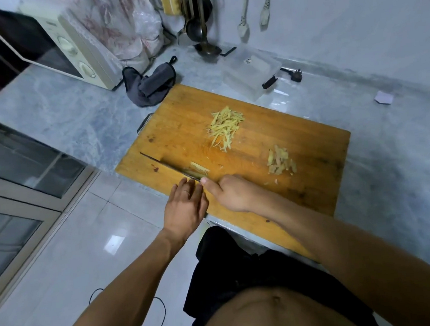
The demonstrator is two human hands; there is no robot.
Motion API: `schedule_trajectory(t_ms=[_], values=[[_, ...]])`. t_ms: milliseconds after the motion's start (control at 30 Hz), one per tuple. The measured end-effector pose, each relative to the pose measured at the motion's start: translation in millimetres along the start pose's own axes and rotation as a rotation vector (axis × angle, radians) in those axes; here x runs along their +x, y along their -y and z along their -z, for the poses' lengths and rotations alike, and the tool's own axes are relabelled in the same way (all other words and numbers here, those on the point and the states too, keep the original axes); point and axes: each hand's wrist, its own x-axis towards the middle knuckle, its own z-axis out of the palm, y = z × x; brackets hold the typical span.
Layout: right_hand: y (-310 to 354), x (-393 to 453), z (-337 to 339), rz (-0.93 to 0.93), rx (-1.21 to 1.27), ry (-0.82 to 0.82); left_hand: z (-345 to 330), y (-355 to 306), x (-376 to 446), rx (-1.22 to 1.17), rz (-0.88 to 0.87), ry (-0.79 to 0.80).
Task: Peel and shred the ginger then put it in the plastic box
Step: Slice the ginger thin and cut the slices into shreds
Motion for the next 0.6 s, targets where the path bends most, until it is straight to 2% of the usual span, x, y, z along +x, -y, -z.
schedule_trajectory(t_ms=[100, 267, 334, 467, 600], values=[[-1.8, 0.3, 9.2, -0.037, 0.092, 0.044, 4.1, -2.2, -1.8, -0.073, 0.046, 0.021], [-14.7, -4.6, 22.4, -0.107, 0.329, 0.033, 13.2, -11.7, 2.6, -0.399, 0.381, 0.021], [-18.9, -8.7, 27.7, -0.139, 0.410, 0.029, 18.1, -12.6, 11.1, -0.458, 0.469, -0.012], [-25.2, -17.1, 40.3, -0.165, 0.443, 0.004, 26.9, -4.7, 21.0, -0.455, 0.456, 0.007], [-27.5, -23.5, 47.0, -0.134, 0.435, -0.053, 32.1, 14.8, 39.4, -0.337, 0.318, 0.168]])
